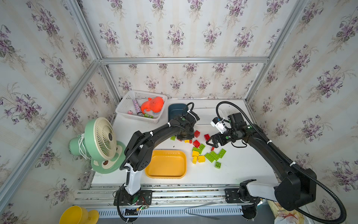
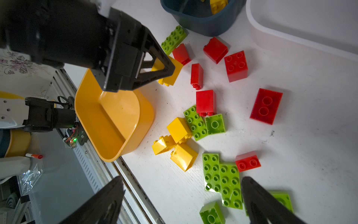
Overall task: Sort the legos into containers by color
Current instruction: Pick up the lego from the center of the table, then place the lego in the container.
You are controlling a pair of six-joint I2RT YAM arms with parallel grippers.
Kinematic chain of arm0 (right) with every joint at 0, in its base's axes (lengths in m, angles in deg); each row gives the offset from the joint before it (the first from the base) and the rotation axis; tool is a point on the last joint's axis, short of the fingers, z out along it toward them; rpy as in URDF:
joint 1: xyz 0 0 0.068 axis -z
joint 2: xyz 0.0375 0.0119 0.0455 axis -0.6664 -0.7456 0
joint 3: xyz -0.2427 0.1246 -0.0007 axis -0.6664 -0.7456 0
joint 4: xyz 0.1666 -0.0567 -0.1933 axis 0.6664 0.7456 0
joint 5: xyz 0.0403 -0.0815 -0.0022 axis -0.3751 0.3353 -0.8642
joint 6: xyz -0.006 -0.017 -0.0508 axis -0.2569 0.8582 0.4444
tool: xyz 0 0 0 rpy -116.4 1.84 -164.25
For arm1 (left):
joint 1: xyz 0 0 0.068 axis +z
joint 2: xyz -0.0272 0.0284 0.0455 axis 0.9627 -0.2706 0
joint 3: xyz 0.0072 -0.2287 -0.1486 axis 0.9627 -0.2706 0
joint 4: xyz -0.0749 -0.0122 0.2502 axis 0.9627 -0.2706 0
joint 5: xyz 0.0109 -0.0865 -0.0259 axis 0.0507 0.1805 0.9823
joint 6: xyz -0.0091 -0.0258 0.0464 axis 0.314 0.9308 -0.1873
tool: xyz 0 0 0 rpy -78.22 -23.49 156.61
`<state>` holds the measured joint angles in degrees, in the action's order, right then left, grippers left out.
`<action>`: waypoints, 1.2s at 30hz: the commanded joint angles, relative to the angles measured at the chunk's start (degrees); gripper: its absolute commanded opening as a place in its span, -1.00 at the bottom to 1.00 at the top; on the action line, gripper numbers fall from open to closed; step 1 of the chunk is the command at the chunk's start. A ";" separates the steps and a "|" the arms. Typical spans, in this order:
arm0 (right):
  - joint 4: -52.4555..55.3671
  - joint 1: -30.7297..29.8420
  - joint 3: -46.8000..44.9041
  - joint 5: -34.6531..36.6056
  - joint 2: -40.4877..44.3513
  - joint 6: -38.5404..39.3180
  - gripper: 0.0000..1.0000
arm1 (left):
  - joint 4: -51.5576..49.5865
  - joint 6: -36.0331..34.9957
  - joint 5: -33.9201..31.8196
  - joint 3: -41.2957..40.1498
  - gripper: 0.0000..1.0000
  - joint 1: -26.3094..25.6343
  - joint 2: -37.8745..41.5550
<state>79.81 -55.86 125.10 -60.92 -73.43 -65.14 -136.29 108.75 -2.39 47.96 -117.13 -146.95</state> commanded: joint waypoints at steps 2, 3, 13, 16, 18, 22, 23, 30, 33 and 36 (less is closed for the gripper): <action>-1.33 0.18 1.68 -1.86 -0.81 0.15 0.95 | -3.30 -5.66 -7.31 6.68 -0.35 2.95 -0.61; -1.76 0.18 1.85 -2.17 -0.95 -0.14 0.95 | -3.31 -6.60 -7.99 8.92 -0.35 3.90 -1.50; -2.71 0.18 3.97 -2.99 -2.81 -1.22 0.94 | -1.79 -13.84 -10.53 31.74 -0.34 10.56 -18.23; -2.71 0.16 4.59 -3.06 -3.43 -1.40 0.94 | 1.37 -13.98 -9.45 32.16 -0.33 12.46 -21.35; -2.49 0.18 4.98 -3.23 -3.93 -1.40 0.94 | 3.52 -14.10 -8.29 32.21 -0.32 13.44 -22.73; -2.36 0.18 5.21 -3.37 -4.55 -1.31 0.94 | 6.11 -15.27 -8.32 32.30 -0.31 13.98 -24.34; -2.52 0.18 5.21 -3.48 -4.76 -1.31 0.94 | 6.46 -15.33 -7.96 32.29 -0.28 14.13 -24.70; -4.36 0.09 4.25 -4.12 -5.46 -2.28 0.90 | 6.60 -16.98 -4.86 31.05 0.42 14.53 -23.24; -4.81 -0.06 4.35 -4.06 -5.89 -2.64 0.88 | 6.50 -18.08 -4.19 29.29 0.60 14.51 -19.45; -5.43 -0.67 4.49 -3.40 -5.91 -3.02 0.88 | 6.36 -18.76 -2.02 25.18 0.76 14.44 -13.92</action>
<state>75.90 -56.08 129.43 -64.07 -79.20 -67.58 -130.85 91.57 -6.52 75.08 -102.59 -163.98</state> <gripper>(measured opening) 0.939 0.887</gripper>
